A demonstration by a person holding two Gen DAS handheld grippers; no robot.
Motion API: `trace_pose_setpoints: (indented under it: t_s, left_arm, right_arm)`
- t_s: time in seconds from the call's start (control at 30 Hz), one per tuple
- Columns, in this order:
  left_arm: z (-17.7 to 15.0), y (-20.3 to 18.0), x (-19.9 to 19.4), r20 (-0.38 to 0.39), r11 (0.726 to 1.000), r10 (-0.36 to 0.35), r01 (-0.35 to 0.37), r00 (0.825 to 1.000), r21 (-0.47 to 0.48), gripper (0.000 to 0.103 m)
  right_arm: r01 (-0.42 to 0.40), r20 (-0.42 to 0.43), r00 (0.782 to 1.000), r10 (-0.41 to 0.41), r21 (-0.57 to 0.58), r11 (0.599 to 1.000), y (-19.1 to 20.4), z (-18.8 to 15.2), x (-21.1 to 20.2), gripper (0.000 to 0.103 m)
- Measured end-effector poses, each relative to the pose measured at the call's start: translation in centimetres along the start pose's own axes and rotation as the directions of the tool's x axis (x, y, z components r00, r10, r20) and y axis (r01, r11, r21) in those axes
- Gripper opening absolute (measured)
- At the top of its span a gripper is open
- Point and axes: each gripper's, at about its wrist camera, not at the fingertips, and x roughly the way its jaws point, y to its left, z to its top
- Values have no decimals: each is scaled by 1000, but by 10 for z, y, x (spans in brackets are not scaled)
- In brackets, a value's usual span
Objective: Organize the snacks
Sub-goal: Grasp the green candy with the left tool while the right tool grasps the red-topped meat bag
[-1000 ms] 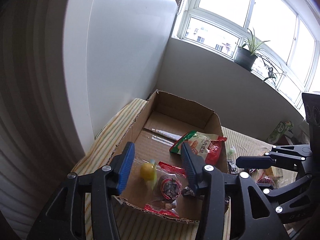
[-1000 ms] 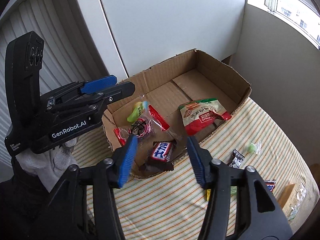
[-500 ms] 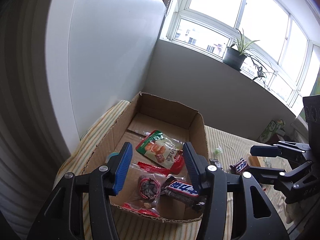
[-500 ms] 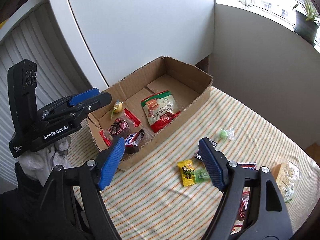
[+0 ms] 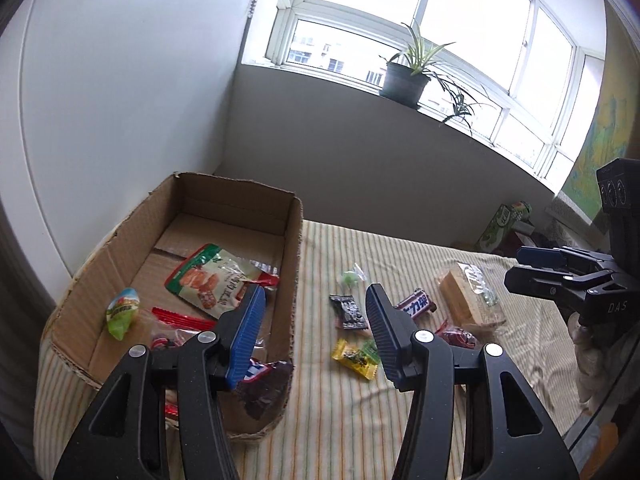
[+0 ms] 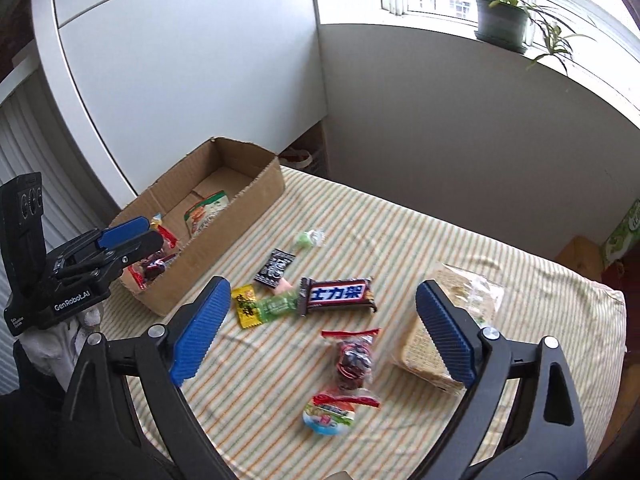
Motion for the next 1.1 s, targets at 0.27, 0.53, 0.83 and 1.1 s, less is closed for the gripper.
trace_pose_setpoints:
  t_s: [0.27,0.53,0.83,1.1]
  left_arm:
    - [-22,-46,20,-104,991,-60,72,993,115,52]
    - [-41,-55,32,-197,978,-79,114,977,173,52]
    - [-41,-58,57,-247,980,-52,97,968,172,51]
    - [-41,-73,86,-289,971,-6,75,957,228,51]
  right_arm:
    - [-32,-91,995,41,91,995,-34,-30,-4,96]
    - [-119,-186,974,133,83,989,-28,-45,12,90]
    - [-159,-257,949,181,102,982,-33,-46,52,77]
    - [-185,-291,935,202,85,979,-31,-44,72,70]
